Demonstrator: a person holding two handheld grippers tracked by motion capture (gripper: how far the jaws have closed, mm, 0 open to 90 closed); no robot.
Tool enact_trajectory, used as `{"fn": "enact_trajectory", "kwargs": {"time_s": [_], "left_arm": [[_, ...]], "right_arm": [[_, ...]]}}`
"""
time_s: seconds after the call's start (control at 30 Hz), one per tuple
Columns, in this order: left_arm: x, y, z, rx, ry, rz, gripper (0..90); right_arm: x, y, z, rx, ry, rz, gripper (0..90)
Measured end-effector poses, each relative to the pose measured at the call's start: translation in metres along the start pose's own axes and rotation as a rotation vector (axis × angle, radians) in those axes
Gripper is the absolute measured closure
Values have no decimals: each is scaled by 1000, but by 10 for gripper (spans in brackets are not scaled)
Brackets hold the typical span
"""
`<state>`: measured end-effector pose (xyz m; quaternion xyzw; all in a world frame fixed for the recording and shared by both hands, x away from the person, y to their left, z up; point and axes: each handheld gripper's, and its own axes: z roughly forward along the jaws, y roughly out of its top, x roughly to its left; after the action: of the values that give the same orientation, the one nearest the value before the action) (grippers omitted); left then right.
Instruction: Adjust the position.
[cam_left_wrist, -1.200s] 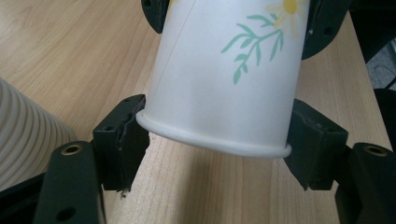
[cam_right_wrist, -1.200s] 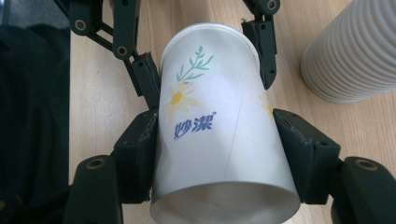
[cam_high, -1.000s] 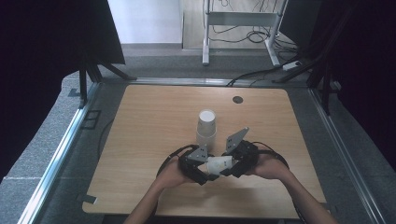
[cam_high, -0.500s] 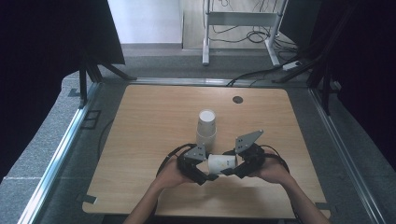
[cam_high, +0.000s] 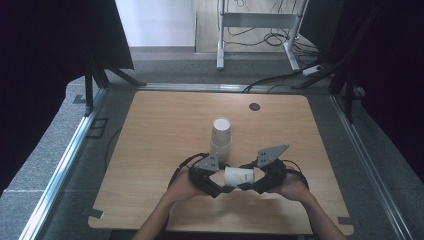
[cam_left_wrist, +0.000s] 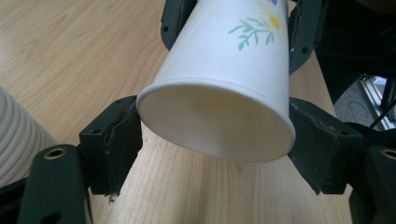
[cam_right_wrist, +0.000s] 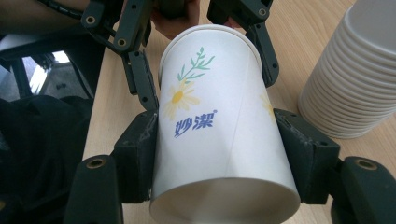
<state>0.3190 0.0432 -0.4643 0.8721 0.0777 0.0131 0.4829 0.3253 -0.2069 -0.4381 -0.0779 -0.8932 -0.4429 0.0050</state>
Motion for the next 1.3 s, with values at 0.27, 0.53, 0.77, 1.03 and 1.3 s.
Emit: {"fn": "enact_trajectory", "kwargs": {"time_s": [0.27, 0.53, 0.77, 1.03, 1.3], "left_arm": [[0, -1, -1, -26, -12, -2, 227], [-1, -1, -1, -21, -13, 11, 252], [-2, -1, 0, -2, -12, 24, 273], [-2, -2, -1, -2, -16, 31, 284], [-2, -2, -1, 6, -14, 37, 294]], "right_arm": [[1, -3, 0, -46, 14, 8, 352], [1, -5, 2, -59, 23, 10, 354], [1, -6, 3, -34, 29, 9, 354], [0, -4, 3, -17, 40, 12, 349], [-1, -4, 4, -9, 41, 17, 343]]}}
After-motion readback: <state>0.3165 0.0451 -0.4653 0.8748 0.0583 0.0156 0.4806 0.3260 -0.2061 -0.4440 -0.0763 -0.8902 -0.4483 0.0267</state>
